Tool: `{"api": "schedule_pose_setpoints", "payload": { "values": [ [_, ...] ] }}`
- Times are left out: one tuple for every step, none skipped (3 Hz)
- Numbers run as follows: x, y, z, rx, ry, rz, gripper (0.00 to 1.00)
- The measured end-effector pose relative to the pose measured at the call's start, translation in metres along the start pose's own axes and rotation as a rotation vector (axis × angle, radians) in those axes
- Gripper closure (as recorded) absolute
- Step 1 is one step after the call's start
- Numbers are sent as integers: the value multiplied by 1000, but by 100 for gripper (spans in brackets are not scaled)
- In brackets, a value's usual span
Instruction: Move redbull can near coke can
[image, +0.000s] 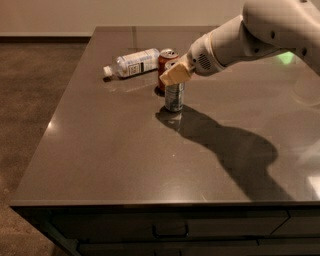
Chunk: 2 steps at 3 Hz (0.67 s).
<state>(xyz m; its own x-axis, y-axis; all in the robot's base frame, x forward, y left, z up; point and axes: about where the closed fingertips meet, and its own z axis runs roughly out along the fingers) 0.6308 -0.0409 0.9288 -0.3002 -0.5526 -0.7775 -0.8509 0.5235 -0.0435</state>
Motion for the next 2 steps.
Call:
{"api": "schedule_pose_setpoints", "payload": {
  "values": [
    [3,-1,0,4,-5,1,15],
    [3,1,2,0,-4,-1,0]
  ]
}}
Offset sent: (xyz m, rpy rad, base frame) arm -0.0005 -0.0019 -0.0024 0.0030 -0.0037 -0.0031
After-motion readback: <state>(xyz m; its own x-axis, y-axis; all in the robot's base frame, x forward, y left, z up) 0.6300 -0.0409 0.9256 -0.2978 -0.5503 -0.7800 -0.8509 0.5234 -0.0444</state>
